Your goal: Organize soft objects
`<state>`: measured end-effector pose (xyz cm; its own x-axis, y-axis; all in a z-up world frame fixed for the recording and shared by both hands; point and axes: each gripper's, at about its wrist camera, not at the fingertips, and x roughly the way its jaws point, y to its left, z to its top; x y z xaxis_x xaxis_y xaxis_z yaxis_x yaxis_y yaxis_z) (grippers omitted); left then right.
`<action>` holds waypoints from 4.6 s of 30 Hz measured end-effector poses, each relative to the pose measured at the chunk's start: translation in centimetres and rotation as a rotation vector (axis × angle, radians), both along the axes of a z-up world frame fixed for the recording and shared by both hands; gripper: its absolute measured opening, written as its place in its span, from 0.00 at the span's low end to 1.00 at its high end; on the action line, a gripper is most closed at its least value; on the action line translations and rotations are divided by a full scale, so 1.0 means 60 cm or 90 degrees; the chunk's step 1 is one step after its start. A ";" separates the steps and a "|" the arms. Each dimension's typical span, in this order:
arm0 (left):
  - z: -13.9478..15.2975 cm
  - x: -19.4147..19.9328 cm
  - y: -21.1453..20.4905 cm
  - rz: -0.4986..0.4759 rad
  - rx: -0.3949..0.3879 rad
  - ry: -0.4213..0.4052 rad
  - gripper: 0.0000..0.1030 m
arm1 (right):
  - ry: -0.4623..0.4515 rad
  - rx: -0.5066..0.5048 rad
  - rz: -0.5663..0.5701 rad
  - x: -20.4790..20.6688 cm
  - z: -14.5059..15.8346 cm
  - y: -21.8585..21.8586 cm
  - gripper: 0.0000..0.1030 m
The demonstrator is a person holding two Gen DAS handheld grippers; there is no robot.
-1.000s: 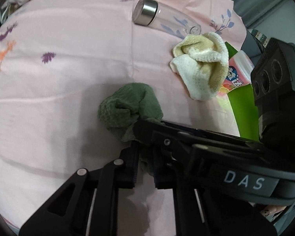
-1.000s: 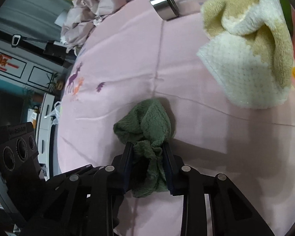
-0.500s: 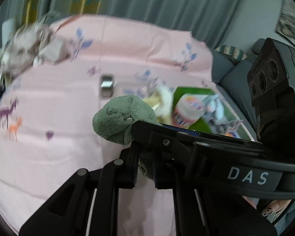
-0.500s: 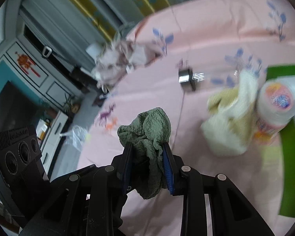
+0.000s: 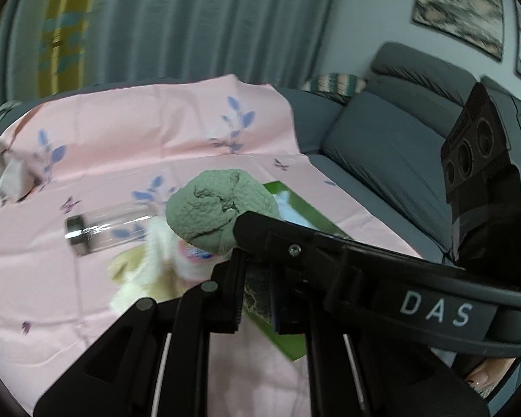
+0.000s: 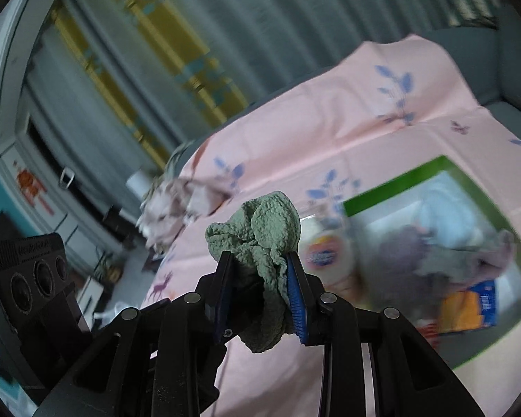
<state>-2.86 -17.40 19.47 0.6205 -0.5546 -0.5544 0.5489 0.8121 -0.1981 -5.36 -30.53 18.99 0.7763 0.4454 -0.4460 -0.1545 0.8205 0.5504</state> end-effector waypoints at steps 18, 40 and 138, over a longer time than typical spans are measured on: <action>-0.081 0.056 -0.155 -0.077 0.085 0.067 0.09 | 0.127 0.217 -0.127 0.033 -0.131 -0.189 0.31; -0.081 0.053 -0.140 -0.061 0.090 0.097 0.65 | 0.084 0.125 -0.264 -0.014 -0.093 -0.213 0.31; -0.182 0.030 0.441 0.395 -0.023 0.232 0.86 | 0.243 -0.215 0.219 0.072 -0.172 0.273 0.74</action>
<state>-1.08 9.04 8.54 0.6062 -0.1827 -0.7741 -0.1172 0.9421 -0.3142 -1.05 -14.15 8.69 0.3714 0.4275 -0.8242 -0.2842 0.8974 0.3374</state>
